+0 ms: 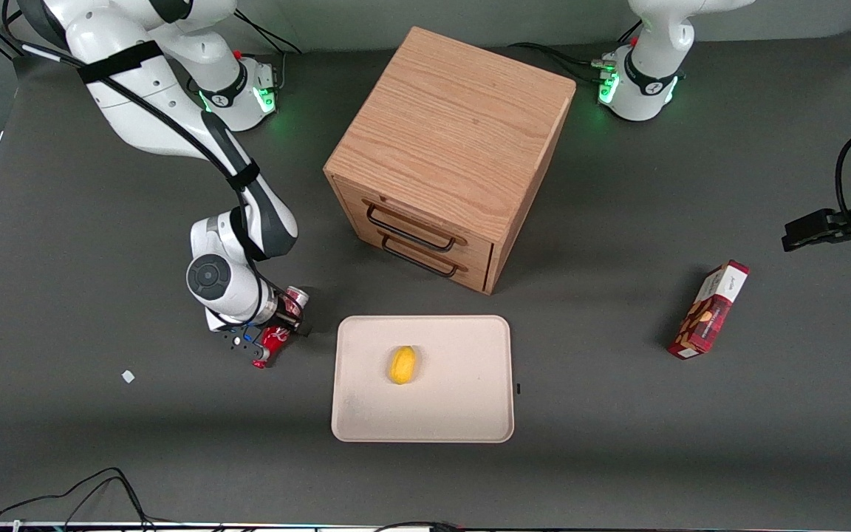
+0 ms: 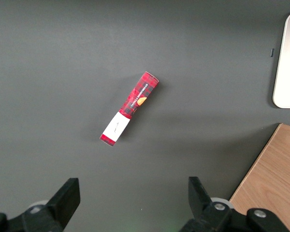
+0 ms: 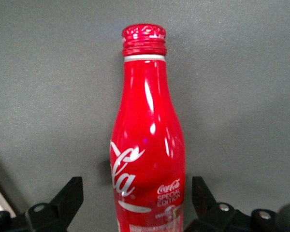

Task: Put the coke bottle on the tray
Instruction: 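Close the right gripper around the red bottle's body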

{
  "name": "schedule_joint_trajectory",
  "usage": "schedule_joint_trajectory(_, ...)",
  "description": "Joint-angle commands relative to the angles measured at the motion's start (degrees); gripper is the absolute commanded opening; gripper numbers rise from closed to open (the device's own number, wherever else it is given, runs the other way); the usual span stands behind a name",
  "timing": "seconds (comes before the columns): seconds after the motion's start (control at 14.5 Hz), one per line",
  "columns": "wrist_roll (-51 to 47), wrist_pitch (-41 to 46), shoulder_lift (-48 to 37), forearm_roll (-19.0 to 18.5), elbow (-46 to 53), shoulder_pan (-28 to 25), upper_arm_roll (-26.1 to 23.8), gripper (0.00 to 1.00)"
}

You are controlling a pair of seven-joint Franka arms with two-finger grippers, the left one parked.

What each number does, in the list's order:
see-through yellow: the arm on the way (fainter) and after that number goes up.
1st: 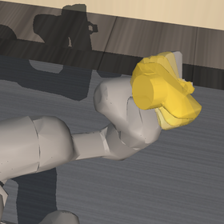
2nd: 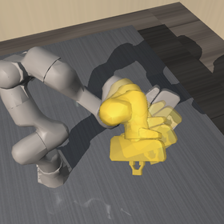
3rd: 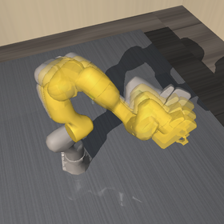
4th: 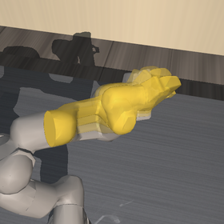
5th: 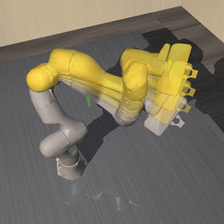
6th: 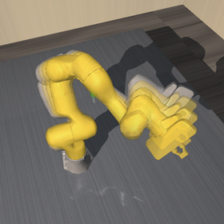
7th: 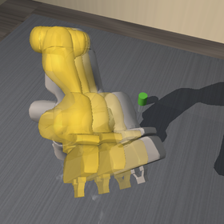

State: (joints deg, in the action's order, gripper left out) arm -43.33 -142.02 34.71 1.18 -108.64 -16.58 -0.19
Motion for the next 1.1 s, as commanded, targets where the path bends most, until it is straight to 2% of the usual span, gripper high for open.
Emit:
schedule_joint_trajectory(0.0, -1.9, -1.3, 0.0, -2.1, -0.5, -0.3, 0.3, 1.00)
schedule_joint_trajectory(0.14, -1.9, -1.3, 0.0, -2.1, -0.6, -0.3, 0.3, 0.99)
schedule_joint_trajectory(0.21, -1.9, -1.3, 0.0, -2.1, -0.6, -0.3, 0.3, 0.87)
schedule_joint_trajectory(0.28, -1.9, -1.3, 0.0, -2.1, -0.6, -0.3, 0.3, 0.57)
schedule_joint_trajectory(0.34, -1.9, -1.3, 0.0, -2.1, -0.7, -0.3, 0.3, 0.05)
schedule_joint_trajectory(0.41, -1.8, -1.3, 0.0, -2.6, -0.8, -0.3, 0.3, 0.00)
schedule_joint_trajectory(0.48, -1.8, -1.3, 0.0, -3.5, -1.0, -0.2, 0.3, 0.00)
schedule_joint_trajectory(1.03, -1.4, -0.8, -1.0, -3.6, -1.1, 0.4, 0.3, 0.00)
